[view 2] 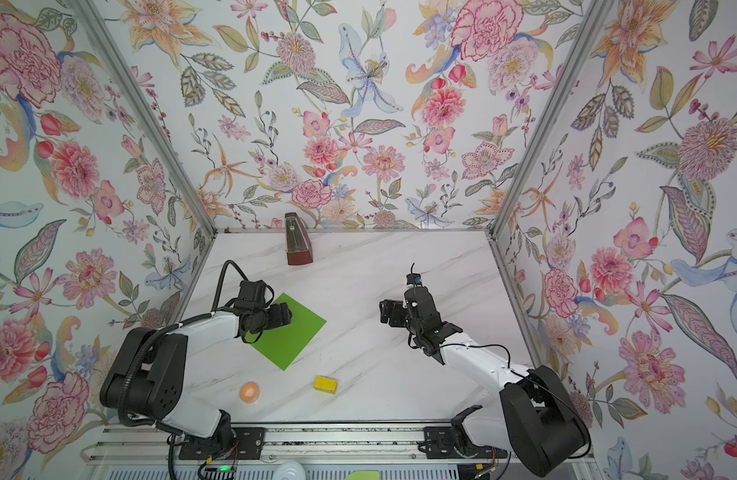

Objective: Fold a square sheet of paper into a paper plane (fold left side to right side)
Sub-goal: 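Move the left gripper to the sheet edge while the right gripper reaches across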

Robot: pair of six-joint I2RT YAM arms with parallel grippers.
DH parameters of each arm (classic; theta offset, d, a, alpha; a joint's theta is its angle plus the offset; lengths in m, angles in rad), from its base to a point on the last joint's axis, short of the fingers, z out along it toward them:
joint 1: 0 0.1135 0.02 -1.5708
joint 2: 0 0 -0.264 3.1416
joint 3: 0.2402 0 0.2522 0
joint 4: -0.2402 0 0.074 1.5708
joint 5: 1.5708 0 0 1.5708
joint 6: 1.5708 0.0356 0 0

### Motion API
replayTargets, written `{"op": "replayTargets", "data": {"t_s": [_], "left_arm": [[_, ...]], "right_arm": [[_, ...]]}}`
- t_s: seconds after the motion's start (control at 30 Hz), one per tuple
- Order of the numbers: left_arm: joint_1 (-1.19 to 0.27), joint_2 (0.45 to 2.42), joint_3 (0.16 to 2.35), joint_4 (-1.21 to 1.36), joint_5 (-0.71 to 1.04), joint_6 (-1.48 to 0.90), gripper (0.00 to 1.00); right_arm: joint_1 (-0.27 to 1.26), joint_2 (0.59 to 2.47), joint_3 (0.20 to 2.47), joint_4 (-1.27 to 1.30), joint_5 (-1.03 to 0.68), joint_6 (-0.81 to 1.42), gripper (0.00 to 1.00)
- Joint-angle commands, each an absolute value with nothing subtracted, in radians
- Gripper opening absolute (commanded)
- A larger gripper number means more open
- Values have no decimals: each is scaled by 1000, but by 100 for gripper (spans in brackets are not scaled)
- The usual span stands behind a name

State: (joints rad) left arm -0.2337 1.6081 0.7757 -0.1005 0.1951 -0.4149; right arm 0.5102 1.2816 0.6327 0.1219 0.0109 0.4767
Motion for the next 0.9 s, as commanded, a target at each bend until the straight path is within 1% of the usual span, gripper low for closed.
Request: {"op": "replayTargets", "data": {"t_s": [0.0, 0.13, 0.23, 0.33, 0.43, 0.53, 0.63, 0.77, 0.87], "left_arm": [[-285, 1697, 829, -133, 278, -375, 87], [-388, 1805, 923, -137, 329, -345, 87], [-456, 1887, 1004, -146, 368, -343, 87], [-514, 1938, 1046, -105, 408, -387, 85], [-572, 1964, 1086, -75, 408, -429, 85], [-597, 1963, 1100, -49, 396, -470, 84], [-594, 1932, 1090, -9, 394, -506, 84], [-596, 1870, 1097, -26, 365, -499, 83], [-594, 1818, 1095, -58, 316, -483, 82]], "right_arm": [[516, 1282, 674, 95, -41, 492, 89], [515, 1294, 704, 60, -71, 522, 88], [506, 1310, 718, 39, -90, 572, 85], [472, 1344, 730, 26, -181, 641, 78], [440, 1383, 730, 42, -292, 700, 72], [429, 1415, 729, 70, -375, 740, 66], [426, 1459, 743, 80, -443, 754, 50], [430, 1554, 786, 82, -542, 751, 42], [434, 1623, 839, 38, -579, 722, 38]]}}
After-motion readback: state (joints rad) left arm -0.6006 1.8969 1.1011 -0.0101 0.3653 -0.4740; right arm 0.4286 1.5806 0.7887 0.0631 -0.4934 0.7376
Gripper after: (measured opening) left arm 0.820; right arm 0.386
